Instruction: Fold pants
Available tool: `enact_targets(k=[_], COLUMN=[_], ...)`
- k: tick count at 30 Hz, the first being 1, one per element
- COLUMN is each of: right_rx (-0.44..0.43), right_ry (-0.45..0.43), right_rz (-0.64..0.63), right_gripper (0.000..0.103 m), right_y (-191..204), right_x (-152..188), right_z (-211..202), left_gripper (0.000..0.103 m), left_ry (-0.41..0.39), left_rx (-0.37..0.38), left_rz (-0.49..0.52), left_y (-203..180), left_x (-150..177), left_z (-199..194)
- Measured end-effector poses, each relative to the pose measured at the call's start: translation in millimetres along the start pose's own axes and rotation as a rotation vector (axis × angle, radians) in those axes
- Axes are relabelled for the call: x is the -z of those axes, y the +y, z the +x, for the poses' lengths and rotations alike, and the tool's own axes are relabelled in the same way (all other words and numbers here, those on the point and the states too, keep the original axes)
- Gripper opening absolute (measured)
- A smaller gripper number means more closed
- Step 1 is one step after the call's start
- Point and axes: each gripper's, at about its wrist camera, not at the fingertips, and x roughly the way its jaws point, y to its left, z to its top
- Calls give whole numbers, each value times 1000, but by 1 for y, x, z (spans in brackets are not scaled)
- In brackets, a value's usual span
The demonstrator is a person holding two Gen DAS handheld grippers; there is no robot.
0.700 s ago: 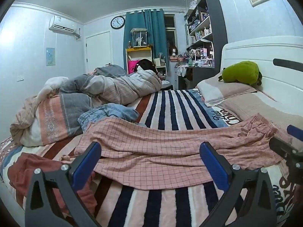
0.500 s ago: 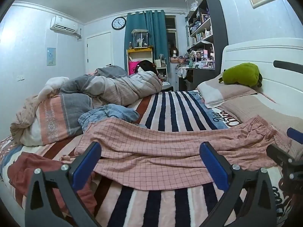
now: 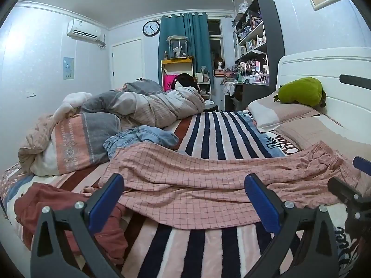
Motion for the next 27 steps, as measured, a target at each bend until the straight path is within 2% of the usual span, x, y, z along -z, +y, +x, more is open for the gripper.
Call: enact_targets(k=[27], right_rx=[31], right_ry=[-36], right_rz=[73], right_gripper=[102], right_y=[-23], right_x=[-1], right_z=[-8], left_gripper=[102], left_ry=[2], left_rx=[-1], left_rz=[-17], left_y=[12], left_x=[2], left_z=[-2])
